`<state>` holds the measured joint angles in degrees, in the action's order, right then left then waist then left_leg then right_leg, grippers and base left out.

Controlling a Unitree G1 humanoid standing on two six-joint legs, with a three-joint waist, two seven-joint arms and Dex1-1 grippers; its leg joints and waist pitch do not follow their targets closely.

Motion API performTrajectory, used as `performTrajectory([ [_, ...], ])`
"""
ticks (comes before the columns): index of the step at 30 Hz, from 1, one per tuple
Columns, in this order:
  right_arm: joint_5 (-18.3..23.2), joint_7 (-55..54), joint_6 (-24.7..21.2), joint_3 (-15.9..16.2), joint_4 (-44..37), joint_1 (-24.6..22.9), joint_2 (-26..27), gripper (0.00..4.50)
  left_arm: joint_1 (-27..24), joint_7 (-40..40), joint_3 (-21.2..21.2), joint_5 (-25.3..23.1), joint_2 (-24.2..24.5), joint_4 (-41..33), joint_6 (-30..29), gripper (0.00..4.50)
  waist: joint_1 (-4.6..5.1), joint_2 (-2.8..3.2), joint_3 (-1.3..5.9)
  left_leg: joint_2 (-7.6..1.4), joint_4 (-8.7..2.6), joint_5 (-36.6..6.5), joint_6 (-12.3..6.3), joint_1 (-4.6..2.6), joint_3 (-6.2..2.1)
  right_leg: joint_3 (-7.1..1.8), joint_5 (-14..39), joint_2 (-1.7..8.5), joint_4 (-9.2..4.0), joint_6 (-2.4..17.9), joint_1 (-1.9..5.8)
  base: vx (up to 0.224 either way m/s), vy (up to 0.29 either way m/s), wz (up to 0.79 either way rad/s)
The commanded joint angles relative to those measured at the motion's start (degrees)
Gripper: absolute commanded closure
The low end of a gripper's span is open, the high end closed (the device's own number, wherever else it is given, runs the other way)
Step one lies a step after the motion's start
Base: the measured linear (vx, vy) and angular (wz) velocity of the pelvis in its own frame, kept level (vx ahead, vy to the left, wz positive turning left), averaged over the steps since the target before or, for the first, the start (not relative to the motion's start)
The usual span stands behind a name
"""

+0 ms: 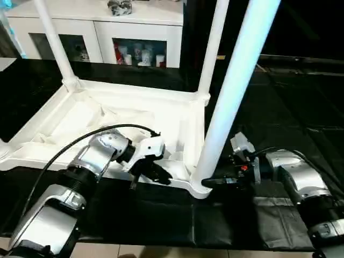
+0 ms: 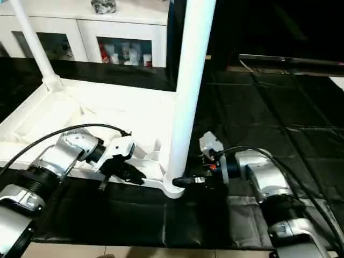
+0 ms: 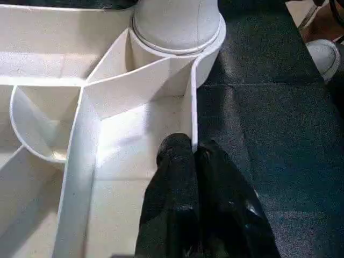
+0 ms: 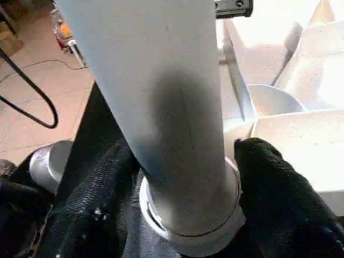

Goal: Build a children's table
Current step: Rotate leg to tighten

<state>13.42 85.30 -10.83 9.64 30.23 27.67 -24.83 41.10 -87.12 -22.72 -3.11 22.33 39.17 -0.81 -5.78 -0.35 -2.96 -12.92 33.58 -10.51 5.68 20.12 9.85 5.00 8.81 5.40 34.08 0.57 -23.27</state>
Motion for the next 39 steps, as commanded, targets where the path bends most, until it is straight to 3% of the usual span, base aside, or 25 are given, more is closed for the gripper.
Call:
performTrajectory([
  [1,0.11,0.13,0.28,0.32,0.77,1.56,0.11,2.03,0.12,-3.63,-2.10,0.21,-0.83,-2.33,0.78,4.50,0.23,-0.42,3.75,-0.43,-4.00,-13.56,-2.50,-0.11,0.66,-2.33,18.46,2.51,-3.99,12.41,3.01,0.000,0.000,0.00],
  [7,0.68,1.68,-0.31,0.73,0.82,1.68,0.06,2.39,0.00,-3.73,-2.19,0.27,-0.61,-2.46,0.88,4.50,0.25,-0.55,3.93,-0.48,-3.90,-11.73,-3.02,-0.04,0.67,-2.32,15.25,2.44,-3.55,13.35,3.10,0.000,0.000,0.00],
  [13,2.37,-2.30,-1.04,-1.54,-0.87,-0.31,1.96,2.44,-0.34,3.02,-0.18,-0.05,-2.15,-1.63,-2.80,4.50,0.12,-0.79,3.76,-0.45,-3.88,-12.01,-3.12,-0.15,0.76,-2.34,17.58,2.54,-3.81,12.69,2.92,0.000,0.000,0.00],
  [15,1.54,-8.03,-1.63,-2.63,-0.77,-0.73,3.81,2.46,-0.14,6.82,0.89,-0.12,-3.38,-0.98,-4.87,4.50,0.22,-0.81,3.60,-0.37,-3.99,-13.07,-2.44,-0.16,0.70,-2.32,20.25,2.59,-4.10,11.68,2.79,0.000,0.000,0.00],
  [17,-0.45,-18.64,-3.16,-3.88,-1.03,-1.14,7.56,2.48,1.18,14.90,2.93,-0.66,-6.29,1.94,-7.59,4.50,0.89,-0.92,3.36,0.00,-4.16,-14.08,-1.14,-0.09,0.49,-2.13,25.12,2.48,-4.64,9.37,2.65,0.000,0.000,0.00],
  [18,-0.45,-18.64,-3.16,-3.88,-1.03,-1.14,7.56,2.49,1.18,14.90,2.93,-0.66,-6.29,1.94,-7.59,4.50,0.89,-0.92,3.36,0.00,-4.16,-14.08,-1.14,-0.09,0.49,-2.13,25.12,2.48,-4.64,9.37,2.65,0.000,0.000,0.00],
  [19,-0.85,-20.86,-3.10,-4.22,-1.00,-1.19,8.45,2.49,1.55,16.80,3.38,-0.82,-6.97,2.71,-8.21,4.50,1.05,-0.93,3.37,0.13,-4.10,-15.05,-0.83,-0.39,0.38,-1.99,28.36,2.68,-5.13,8.16,2.54,0.000,0.000,0.00],
  [20,-2.60,-28.10,-3.88,-4.82,-0.43,-0.83,11.11,2.50,2.48,21.62,4.74,-0.72,-9.10,4.34,-10.38,4.50,1.32,-0.65,3.29,0.13,-4.19,-14.99,-0.40,-0.27,0.25,-2.04,29.58,2.68,-5.17,7.37,2.50,0.000,0.000,0.00],
  [21,-3.12,-30.66,-4.30,-5.07,-0.19,-0.68,12.10,2.50,2.79,23.47,5.26,-0.64,-9.91,4.83,-11.32,4.50,1.72,-0.76,3.19,0.31,-4.23,-15.41,-0.12,-0.05,0.17,-1.82,30.82,2.53,-5.40,6.48,2.50,0.000,0.000,0.00],
  [22,-4.26,-36.76,-5.46,-5.51,0.42,-0.28,14.79,2.51,3.63,28.27,6.66,-0.31,-12.24,6.21,-13.19,4.50,1.87,-0.86,3.20,0.36,-4.31,-15.99,-0.11,-0.12,0.04,-1.64,32.09,2.61,-5.66,5.97,2.52,0.000,0.000,0.00],
  [25,-5.84,-43.48,-5.78,-5.75,1.33,0.26,17.74,2.53,4.36,32.70,8.08,0.30,-14.87,7.17,-14.98,4.50,2.98,-0.84,3.25,0.69,-4.09,-16.91,-0.40,0.00,-0.07,-1.37,33.95,2.53,-6.21,4.92,2.41,0.000,0.000,0.00],
  [26,-6.16,-46.61,-5.71,-6.29,1.95,0.61,19.23,2.54,4.60,35.17,8.79,0.59,-16.08,7.36,-15.60,4.50,3.17,-0.39,3.33,0.68,-4.03,-16.98,-0.61,-0.17,-0.02,-1.46,33.13,2.53,-6.22,5.26,2.22,0.000,0.000,0.00],
  [29,-8.53,-54.66,-5.73,-6.56,3.40,1.74,22.16,2.55,5.16,41.07,10.25,0.20,-19.03,8.15,-16.25,4.50,3.65,-0.60,3.34,0.74,-4.04,-17.46,-1.05,-0.24,0.05,-1.36,31.93,2.31,-6.36,5.96,2.06,0.000,0.000,0.00],
  [32,-11.75,-60.21,-5.36,-5.69,4.36,2.89,23.87,2.55,5.48,43.96,10.78,-0.54,-20.84,8.78,-16.37,4.50,3.80,-0.37,3.47,0.63,-4.27,-17.45,-1.32,-0.09,0.01,-1.50,28.81,2.14,-6.10,6.64,2.22,0.000,0.000,0.00],
  [34,-10.69,-58.24,-3.82,-5.63,3.13,2.46,24.64,2.55,5.50,43.76,10.50,-1.03,-20.40,8.71,-16.06,4.50,3.73,-0.42,3.55,0.56,-4.35,-17.24,-1.80,0.01,0.02,-1.62,26.88,2.19,-5.95,6.93,2.42,0.000,0.000,0.00],
  [36,-10.05,-58.15,-3.59,-5.97,2.44,2.23,25.03,1.87,5.56,43.70,10.53,-1.27,-20.14,8.70,-16.08,4.50,3.70,-0.37,3.53,0.46,-4.43,-16.94,-2.11,0.09,0.07,-1.77,24.92,2.20,-5.74,7.63,2.50,0.000,0.000,0.00],
  [39,-8.39,-55.81,-3.89,-6.41,1.12,1.70,24.56,1.81,5.26,40.62,9.64,-1.90,-17.98,8.28,-14.36,4.50,3.69,-0.45,3.49,0.47,-4.52,-16.58,-2.36,0.23,0.13,-1.91,23.79,2.28,-5.56,8.29,2.72,0.000,0.000,0.00],
])
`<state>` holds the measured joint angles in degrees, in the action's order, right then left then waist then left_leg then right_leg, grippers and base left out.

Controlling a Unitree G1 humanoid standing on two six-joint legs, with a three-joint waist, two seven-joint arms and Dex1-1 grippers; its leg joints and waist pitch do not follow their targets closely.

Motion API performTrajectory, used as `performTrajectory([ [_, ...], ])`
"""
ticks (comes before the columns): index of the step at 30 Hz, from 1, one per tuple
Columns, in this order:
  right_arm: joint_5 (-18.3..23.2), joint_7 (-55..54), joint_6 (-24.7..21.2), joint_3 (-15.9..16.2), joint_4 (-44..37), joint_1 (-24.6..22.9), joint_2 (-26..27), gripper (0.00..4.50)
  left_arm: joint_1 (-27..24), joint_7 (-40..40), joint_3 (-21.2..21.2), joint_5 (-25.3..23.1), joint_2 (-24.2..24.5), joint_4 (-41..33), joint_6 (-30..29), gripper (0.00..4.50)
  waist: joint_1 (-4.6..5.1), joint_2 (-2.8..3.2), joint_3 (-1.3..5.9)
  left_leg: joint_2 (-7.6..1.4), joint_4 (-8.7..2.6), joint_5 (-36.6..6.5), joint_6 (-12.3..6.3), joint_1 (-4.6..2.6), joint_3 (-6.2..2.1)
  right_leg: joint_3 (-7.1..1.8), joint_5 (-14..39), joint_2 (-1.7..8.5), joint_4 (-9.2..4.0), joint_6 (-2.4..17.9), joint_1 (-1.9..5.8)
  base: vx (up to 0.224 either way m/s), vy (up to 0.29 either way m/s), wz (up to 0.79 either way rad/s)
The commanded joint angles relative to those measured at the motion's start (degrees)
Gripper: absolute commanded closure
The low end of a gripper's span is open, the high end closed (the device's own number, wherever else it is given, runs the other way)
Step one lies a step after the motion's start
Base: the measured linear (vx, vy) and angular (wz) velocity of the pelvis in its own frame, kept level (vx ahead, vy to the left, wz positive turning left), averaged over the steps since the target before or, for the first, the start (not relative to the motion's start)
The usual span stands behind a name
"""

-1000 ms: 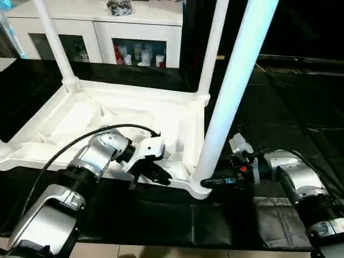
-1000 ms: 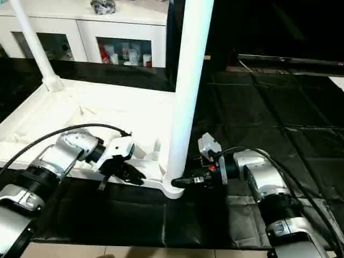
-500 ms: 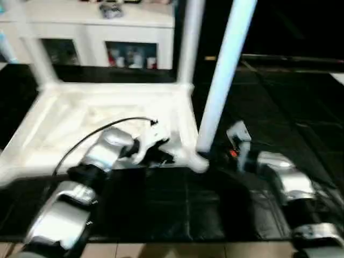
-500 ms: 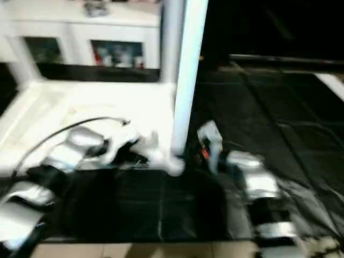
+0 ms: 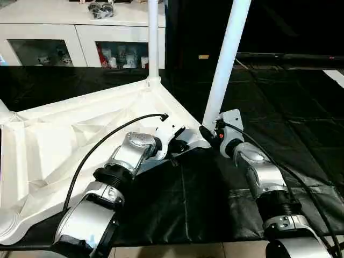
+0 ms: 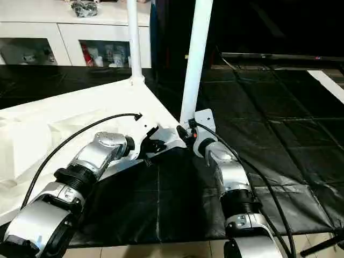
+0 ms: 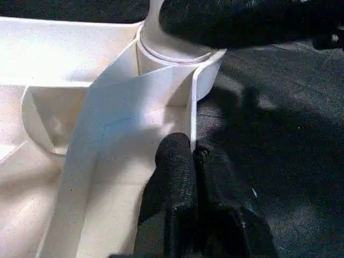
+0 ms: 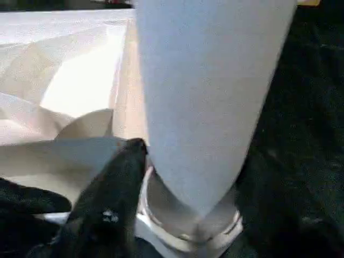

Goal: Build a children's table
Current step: Rotate leg to tighten

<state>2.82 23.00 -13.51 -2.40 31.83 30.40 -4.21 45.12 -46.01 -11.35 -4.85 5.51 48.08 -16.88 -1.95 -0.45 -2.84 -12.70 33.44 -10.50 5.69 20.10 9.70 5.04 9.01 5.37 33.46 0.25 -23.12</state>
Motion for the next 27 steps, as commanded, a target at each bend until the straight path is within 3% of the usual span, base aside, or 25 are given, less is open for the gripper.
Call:
performTrajectory([
  [1,2.20,6.49,-1.21,5.63,-0.48,-1.03,3.94,1.67,1.25,-0.50,-1.73,-0.15,-1.16,-0.64,1.71,4.50,-0.19,-0.37,3.37,0.24,-4.42,-16.46,-2.39,0.29,0.24,-1.92,23.84,2.33,-4.97,8.46,2.60,0.000,0.000,0.00],
  [5,2.17,11.45,0.52,6.27,-1.62,-2.01,0.88,1.21,0.56,-6.16,-3.50,-1.09,2.39,-1.23,4.16,4.50,-0.41,-0.43,3.51,0.13,-4.44,-14.34,-2.77,0.39,0.29,-2.11,22.30,2.52,-4.81,8.65,2.88,0.000,0.000,0.00],
  [6,2.00,12.38,1.04,6.40,-1.59,-2.12,0.23,1.06,0.48,-6.87,-3.50,-1.03,2.82,-1.27,4.31,4.50,-0.39,-0.26,3.64,0.05,-4.35,-13.32,-2.88,0.39,0.37,-2.19,19.75,2.46,-4.50,9.46,2.96,0.000,0.000,0.00],
  [7,2.09,14.42,1.82,6.38,-1.37,-2.21,-1.27,0.96,0.19,-8.84,-3.85,-0.97,3.76,-1.60,5.35,4.50,-0.57,0.63,3.66,0.04,-4.30,-12.66,-2.84,0.25,0.40,-2.24,17.36,2.47,-4.21,10.66,2.95,0.000,0.000,0.00],
  [9,2.95,20.40,3.44,6.69,-1.72,-2.61,-4.67,0.86,-0.42,-12.88,-4.80,-0.97,5.61,-2.29,6.75,4.50,-0.43,0.11,3.74,0.00,-4.19,-12.32,-3.04,0.33,0.52,-2.17,15.44,2.36,-4.09,11.54,3.12,0.000,0.000,0.00],
  [13,4.20,29.91,4.39,7.48,-3.30,-3.36,-9.86,0.46,-1.11,-18.72,-6.52,-1.16,8.17,-2.73,8.98,4.50,-0.87,0.10,3.88,-0.23,-4.01,-10.56,-4.33,0.33,0.59,-2.20,10.40,2.38,-3.40,13.94,3.43,0.000,0.000,0.00],
  [18,4.62,39.57,7.24,7.77,-1.74,-2.47,-15.19,0.46,-2.00,-27.84,-8.72,-0.42,11.58,-4.27,13.28,4.50,-1.90,0.19,3.98,-0.62,-3.84,-9.63,-5.11,-0.07,0.89,-2.25,6.76,2.39,-2.70,16.46,3.38,0.000,0.000,0.00],
  [23,7.66,48.78,6.96,8.26,-1.11,-2.07,-17.61,0.46,-2.54,-34.80,-10.18,0.63,13.32,-5.82,15.04,4.50,-3.08,-0.07,3.90,-0.76,-3.85,-10.75,-4.78,-0.27,1.05,-2.28,8.89,2.50,-2.76,16.19,3.28,0.000,0.000,0.00],
  [24,8.52,52.04,6.43,8.89,-1.10,-2.00,-18.41,0.46,-2.70,-37.24,-10.68,1.00,13.99,-6.53,15.50,4.50,-3.24,-0.30,3.86,-0.77,-3.89,-10.94,-4.62,-0.28,1.07,-2.29,9.63,2.52,-2.81,16.01,3.22,0.000,0.000,0.00],
  [27,9.42,54.76,5.38,9.44,-1.48,-2.04,-18.99,0.63,-2.75,-39.13,-11.12,1.20,14.60,-7.09,15.78,4.50,-3.38,-0.26,3.82,-0.77,-3.92,-11.05,-4.27,-0.18,0.99,-2.27,11.03,2.58,-2.85,15.36,3.25,0.000,0.000,0.00],
])
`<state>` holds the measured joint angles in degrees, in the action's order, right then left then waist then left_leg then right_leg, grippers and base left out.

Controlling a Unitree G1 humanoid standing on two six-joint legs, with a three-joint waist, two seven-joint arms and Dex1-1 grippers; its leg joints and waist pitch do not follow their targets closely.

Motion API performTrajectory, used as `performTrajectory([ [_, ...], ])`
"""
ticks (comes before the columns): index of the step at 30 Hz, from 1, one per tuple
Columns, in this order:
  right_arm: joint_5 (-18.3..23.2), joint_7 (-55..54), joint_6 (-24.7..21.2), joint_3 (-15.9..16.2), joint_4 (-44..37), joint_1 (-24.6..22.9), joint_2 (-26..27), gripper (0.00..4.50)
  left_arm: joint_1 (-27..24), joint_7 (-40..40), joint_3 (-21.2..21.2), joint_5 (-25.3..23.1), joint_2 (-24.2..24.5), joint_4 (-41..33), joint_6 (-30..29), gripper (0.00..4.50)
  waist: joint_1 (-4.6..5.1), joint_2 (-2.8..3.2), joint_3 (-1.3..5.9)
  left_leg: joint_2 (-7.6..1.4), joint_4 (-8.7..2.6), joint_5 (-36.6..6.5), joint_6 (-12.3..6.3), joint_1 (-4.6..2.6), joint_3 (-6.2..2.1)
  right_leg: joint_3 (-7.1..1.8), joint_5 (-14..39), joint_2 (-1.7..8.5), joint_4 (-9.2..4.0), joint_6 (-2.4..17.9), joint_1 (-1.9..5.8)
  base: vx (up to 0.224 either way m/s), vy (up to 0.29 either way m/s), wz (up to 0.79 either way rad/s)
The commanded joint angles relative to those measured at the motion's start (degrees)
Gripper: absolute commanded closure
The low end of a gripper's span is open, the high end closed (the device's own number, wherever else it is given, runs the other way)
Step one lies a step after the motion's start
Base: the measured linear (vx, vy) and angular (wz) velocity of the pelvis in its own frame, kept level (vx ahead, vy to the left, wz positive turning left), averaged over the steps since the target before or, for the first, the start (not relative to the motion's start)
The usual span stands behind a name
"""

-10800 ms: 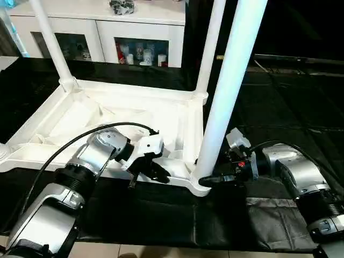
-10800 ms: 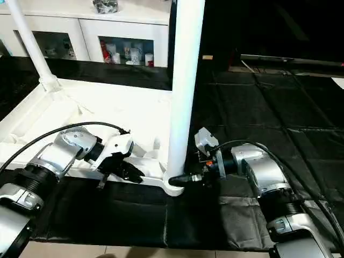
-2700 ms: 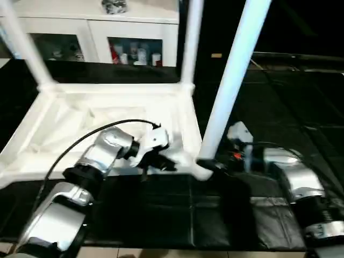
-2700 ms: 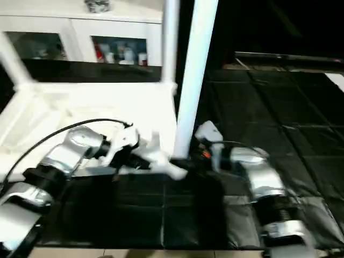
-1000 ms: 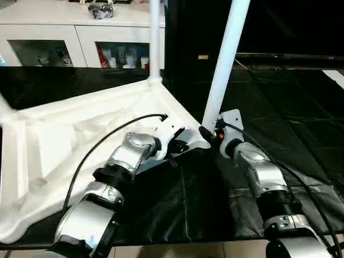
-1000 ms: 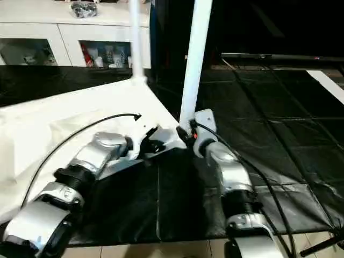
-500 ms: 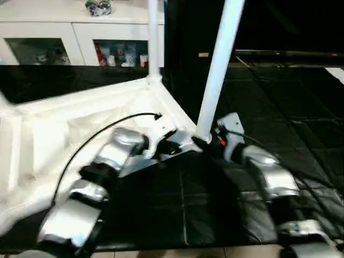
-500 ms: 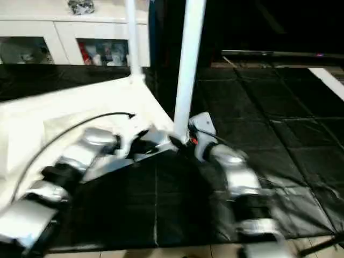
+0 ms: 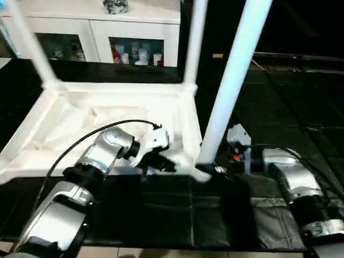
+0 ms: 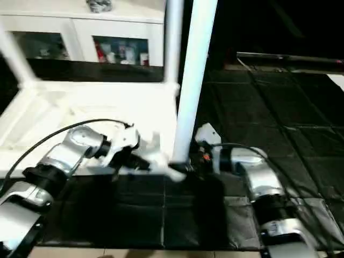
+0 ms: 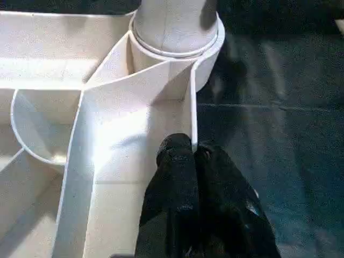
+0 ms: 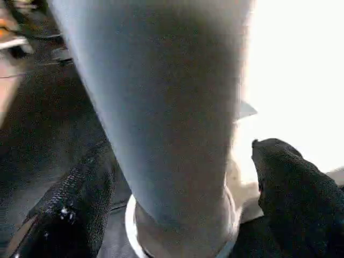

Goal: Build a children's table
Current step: Rotate leg to tighten

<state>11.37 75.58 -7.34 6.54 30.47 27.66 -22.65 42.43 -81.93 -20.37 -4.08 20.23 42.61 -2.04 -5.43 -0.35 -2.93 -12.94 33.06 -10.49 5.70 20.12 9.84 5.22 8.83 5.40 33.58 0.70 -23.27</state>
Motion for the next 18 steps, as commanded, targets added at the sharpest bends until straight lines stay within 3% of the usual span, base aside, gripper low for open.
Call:
performTrajectory([
  [1,1.58,4.20,-1.62,1.00,-0.48,0.69,-0.98,0.84,-0.04,-4.43,-2.52,0.44,0.41,-1.86,1.24,4.50,0.06,-0.50,3.92,-0.53,-3.53,-11.03,-4.29,-0.24,0.87,-2.45,11.46,2.56,-3.00,14.85,3.38,0.000,0.000,0.00],
  [11,1.86,9.70,-2.25,2.61,1.16,1.81,-1.51,1.52,-0.28,-7.25,-3.04,0.70,1.30,-2.87,1.86,4.50,-0.15,-0.47,3.72,-0.56,-3.57,-12.91,-2.85,-0.17,0.67,-2.43,17.48,2.72,-3.39,12.91,3.04,0.000,0.000,0.00],
  [18,2.66,11.01,-3.21,3.03,0.88,1.55,-1.75,2.23,-0.20,-7.47,-2.89,0.68,1.22,-2.65,1.94,4.50,-0.23,-0.53,3.86,-0.50,-3.48,-11.79,-3.04,-0.07,0.68,-2.44,15.49,2.58,-3.12,13.13,3.11,0.000,0.000,0.00],
])
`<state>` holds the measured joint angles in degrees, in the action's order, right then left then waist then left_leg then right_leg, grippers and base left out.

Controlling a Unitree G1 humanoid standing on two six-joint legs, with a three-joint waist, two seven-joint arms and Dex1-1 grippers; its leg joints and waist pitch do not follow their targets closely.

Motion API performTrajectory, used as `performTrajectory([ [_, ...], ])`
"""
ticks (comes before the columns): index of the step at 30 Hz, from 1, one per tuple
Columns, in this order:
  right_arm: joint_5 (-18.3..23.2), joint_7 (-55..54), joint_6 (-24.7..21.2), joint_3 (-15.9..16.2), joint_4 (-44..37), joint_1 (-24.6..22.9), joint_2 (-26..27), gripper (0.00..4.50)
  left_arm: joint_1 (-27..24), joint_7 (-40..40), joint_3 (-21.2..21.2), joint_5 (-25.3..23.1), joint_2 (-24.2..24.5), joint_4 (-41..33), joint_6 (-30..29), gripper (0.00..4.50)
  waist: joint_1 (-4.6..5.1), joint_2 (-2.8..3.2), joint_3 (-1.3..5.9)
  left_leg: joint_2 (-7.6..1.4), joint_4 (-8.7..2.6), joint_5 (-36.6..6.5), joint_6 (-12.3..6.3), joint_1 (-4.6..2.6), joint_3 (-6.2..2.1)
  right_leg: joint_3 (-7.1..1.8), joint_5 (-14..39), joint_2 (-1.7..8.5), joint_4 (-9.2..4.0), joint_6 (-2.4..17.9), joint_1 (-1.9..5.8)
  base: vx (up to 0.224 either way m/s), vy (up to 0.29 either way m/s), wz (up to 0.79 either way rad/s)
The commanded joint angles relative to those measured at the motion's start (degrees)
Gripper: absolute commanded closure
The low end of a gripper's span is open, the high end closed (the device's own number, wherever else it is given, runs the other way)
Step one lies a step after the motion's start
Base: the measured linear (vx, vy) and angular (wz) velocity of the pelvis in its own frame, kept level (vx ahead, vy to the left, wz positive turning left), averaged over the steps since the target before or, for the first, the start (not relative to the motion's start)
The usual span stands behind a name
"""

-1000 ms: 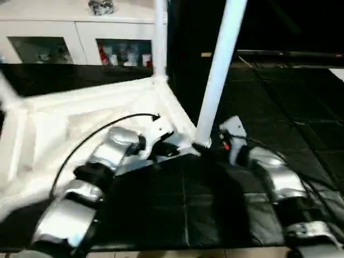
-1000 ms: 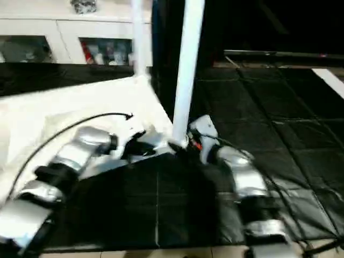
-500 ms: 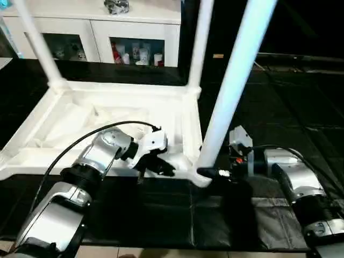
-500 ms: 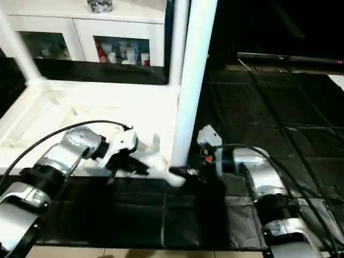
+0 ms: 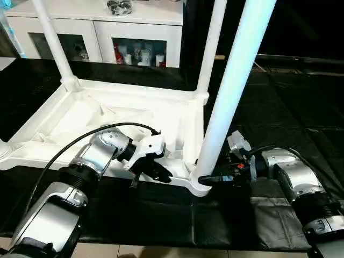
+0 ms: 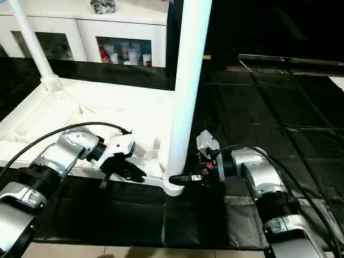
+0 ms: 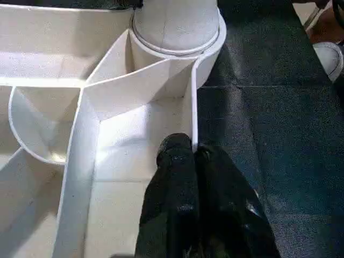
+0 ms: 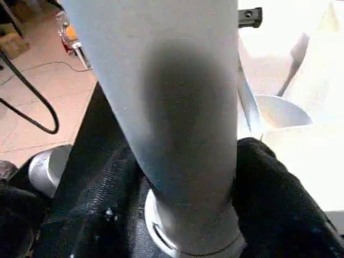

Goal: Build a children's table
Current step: Rotate leg to tighten

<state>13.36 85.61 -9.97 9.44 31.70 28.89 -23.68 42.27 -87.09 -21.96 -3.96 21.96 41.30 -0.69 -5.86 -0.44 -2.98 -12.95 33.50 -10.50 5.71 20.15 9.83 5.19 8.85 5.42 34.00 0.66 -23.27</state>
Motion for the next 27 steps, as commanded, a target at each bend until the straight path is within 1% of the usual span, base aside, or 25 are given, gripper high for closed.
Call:
performTrajectory([
  [1,0.70,0.99,-0.85,0.23,-0.65,0.02,-0.76,2.28,-0.03,-2.19,-1.30,0.53,-0.58,-1.22,0.52,4.50,0.16,-0.28,3.93,-0.48,-3.90,-11.64,-3.04,-0.11,0.67,-2.42,15.24,2.57,-3.51,13.25,3.12,0.000,0.000,0.00],
  [2,0.66,0.92,-0.95,0.29,-0.73,-0.10,-0.76,2.29,-0.03,-2.07,-1.29,0.51,-0.64,-1.17,0.41,4.50,0.18,-0.33,3.94,-0.48,-3.89,-11.58,-3.04,-0.09,0.69,-2.41,14.94,2.55,-3.51,13.36,3.12,0.000,0.000,0.00],
  [3,0.56,0.44,-1.09,0.34,-0.88,-0.36,-0.62,2.33,0.00,-1.55,-1.21,0.42,-0.81,-0.98,0.03,4.50,0.17,-0.14,3.89,-0.46,-3.91,-11.95,-2.97,-0.14,0.69,-2.40,15.27,2.53,-3.56,13.37,3.08,0.000,0.000,0.00],
  [4,0.54,-0.26,-1.22,0.20,-0.96,-0.55,-0.39,2.39,0.09,-0.83,-1.14,0.22,-1.01,-0.77,-0.47,4.50,0.24,-0.20,3.87,-0.46,-3.93,-12.14,-2.90,-0.15,0.72,-2.41,15.44,2.51,-3.62,13.34,3.08,0.000,0.000,0.00],
  [6,0.45,-3.18,-1.54,-0.53,-1.14,-0.98,0.63,2.44,0.38,2.66,-0.20,0.08,-2.28,-0.13,-3.95,4.50,0.25,-0.25,3.78,-0.44,-3.96,-12.64,-2.54,-0.14,0.71,-2.42,16.58,2.55,-3.73,13.07,3.09,0.000,0.000,0.00],
  [8,-0.19,-8.75,-2.09,-1.65,-1.32,-1.32,2.37,2.45,0.72,7.80,1.33,0.19,-4.34,1.04,-6.83,4.50,0.25,-0.37,3.66,-0.31,-3.94,-13.46,-2.20,-0.32,0.71,-2.39,18.51,2.54,-4.03,12.52,2.93,0.000,0.000,0.00],
  [9,-0.99,-12.75,-2.42,-2.25,-1.17,-1.35,3.54,2.45,0.91,10.58,2.12,0.22,-5.42,1.69,-8.23,4.50,0.30,-0.48,3.51,-0.19,-3.99,-14.29,-1.93,-0.35,0.68,-2.34,21.09,2.55,-4.32,11.63,2.85,0.000,0.000,0.00],
  [10,-1.17,-13.59,-2.47,-2.36,-1.14,-1.36,3.78,2.45,0.94,11.08,2.27,0.23,-5.63,1.80,-8.45,4.50,0.44,-0.46,3.44,-0.14,-4.05,-14.64,-1.68,-0.35,0.63,-2.32,22.62,2.56,-4.44,11.05,2.81,0.000,0.000,0.00],
  [11,-2.33,-20.13,-2.93,-3.30,-1.20,-1.49,5.91,2.46,1.29,15.73,3.42,0.11,-7.39,2.85,-10.11,4.50,0.70,-0.46,3.46,-0.08,-4.15,-15.07,-1.16,-0.22,0.38,-2.23,24.80,2.64,-4.63,9.98,2.88,0.000,0.000,0.00],
  [12,-2.74,-23.64,-3.60,-3.86,-1.46,-1.57,7.25,2.46,1.64,18.48,4.00,-0.04,-8.44,3.59,-10.86,4.50,1.11,-0.55,3.31,0.11,-4.19,-15.84,-0.79,-0.27,0.35,-2.10,26.98,2.47,-4.96,8.86,2.67,0.000,0.000,0.00],
  [13,-3.27,-28.12,-4.55,-4.52,-1.75,-1.61,9.09,2.47,2.08,21.28,4.53,-0.16,-9.72,4.45,-11.72,4.50,1.21,-0.35,3.30,0.23,-4.14,-16.01,-0.60,-0.35,0.33,-2.09,28.13,2.55,-5.17,8.30,2.62,0.000,0.000,0.00],
  [14,-3.69,-31.77,-5.61,-5.03,-1.86,-1.53,10.66,2.48,2.58,24.03,5.04,-0.30,-10.91,5.27,-12.99,4.50,1.69,-0.38,3.19,0.35,-4.25,-16.17,0.01,-0.10,0.10,-1.95,30.29,2.52,-5.28,7.17,2.73,0.000,0.000,0.00],
  [15,-3.93,-33.79,-6.28,-5.29,-1.89,-1.46,11.55,2.50,2.89,25.51,5.31,-0.37,-11.58,5.72,-13.80,4.50,2.01,-0.55,3.24,0.55,-4.19,-16.61,0.05,-0.07,-0.01,-1.67,32.64,2.58,-5.74,5.76,2.76,0.000,0.000,0.00],
  [16,-5.00,-38.34,-7.18,-5.58,-1.64,-1.11,13.18,2.50,3.51,28.52,5.90,-0.45,-13.04,6.64,-14.70,4.50,2.13,-0.36,3.31,0.62,-4.13,-16.90,-0.17,-0.27,-0.02,-1.64,33.22,2.59,-5.96,5.43,2.61,0.000,0.000,0.00],
  [17,-5.66,-42.37,-7.74,-6.03,-1.03,-0.59,14.77,2.51,4.08,31.56,6.65,-0.33,-14.53,7.48,-15.32,4.50,2.51,-0.05,3.20,0.69,-4.00,-17.45,-0.25,-0.45,0.01,-1.61,33.61,2.53,-6.20,5.41,2.23,0.000,0.000,0.00],
  [18,-6.20,-48.21,-8.48,-6.93,0.21,0.38,17.24,2.51,4.96,36.39,8.14,0.29,-16.95,8.81,-15.88,4.50,2.85,-0.06,3.12,0.89,-3.87,-18.04,-0.46,-0.46,0.07,-1.41,34.53,2.31,-6.52,5.05,2.09,0.000,0.000,0.00],
  [19,-6.22,-48.45,-8.50,-6.96,0.27,0.43,17.34,2.53,5.00,36.59,8.20,0.31,-17.05,8.87,-15.90,4.50,3.00,-0.13,3.14,0.93,-3.81,-18.34,-0.40,-0.50,0.07,-1.32,34.93,2.29,-6.59,4.90,2.02,0.000,0.000,0.00],
  [20,-7.02,-52.59,-8.36,-7.29,1.26,1.25,19.02,2.55,5.53,39.94,9.04,0.32,-18.75,9.61,-16.01,4.50,3.04,-0.11,3.24,1.03,-3.74,-18.79,-0.74,-0.70,0.07,-1.16,35.63,2.32,-6.99,4.47,1.93,0.000,0.000,0.00],
  [21,-7.02,-52.59,-8.36,-7.29,1.26,1.25,19.02,2.56,5.53,39.94,9.04,0.32,-18.75,9.61,-16.01,4.50,3.09,0.11,3.44,0.80,-3.96,-18.64,-1.04,-0.72,-0.07,-1.20,33.75,2.41,-6.83,4.93,2.04,0.000,0.000,0.00],
  [22,-7.75,-57.77,-8.00,-7.83,3.23,2.66,21.35,2.56,6.23,43.70,10.29,0.82,-20.96,10.63,-15.86,4.50,3.18,0.18,3.47,0.70,-4.12,-18.47,-1.22,-0.42,-0.15,-1.15,32.32,2.34,-6.66,5.19,2.31,0.000,0.000,0.00],
  [23,-8.16,-59.99,-7.67,-8.08,4.22,3.33,22.22,2.56,6.52,45.11,10.90,1.14,-21.77,10.93,-15.80,4.50,3.43,0.20,3.40,0.67,-4.29,-18.38,-1.13,-0.22,-0.16,-1.04,30.54,2.21,-6.55,5.65,2.39,0.000,0.000,0.00],
  [25,-8.83,-61.26,-6.71,-7.84,5.01,3.87,22.83,2.56,6.74,46.00,11.35,1.39,-22.37,11.01,-15.77,4.50,3.67,0.28,3.44,0.69,-4.33,-19.47,-1.19,-0.36,-0.17,-1.03,29.90,2.19,-6.59,5.93,2.28,0.000,0.000,0.00],
  [27,-8.82,-61.66,-6.47,-8.09,4.62,4.04,24.31,2.56,6.91,46.55,11.71,1.16,-22.79,11.01,-16.07,4.50,3.88,0.18,3.49,0.66,-4.43,-19.72,-1.77,-0.24,-0.17,-1.26,28.26,2.19,-6.43,6.49,2.37,0.000,0.000,0.00],
])
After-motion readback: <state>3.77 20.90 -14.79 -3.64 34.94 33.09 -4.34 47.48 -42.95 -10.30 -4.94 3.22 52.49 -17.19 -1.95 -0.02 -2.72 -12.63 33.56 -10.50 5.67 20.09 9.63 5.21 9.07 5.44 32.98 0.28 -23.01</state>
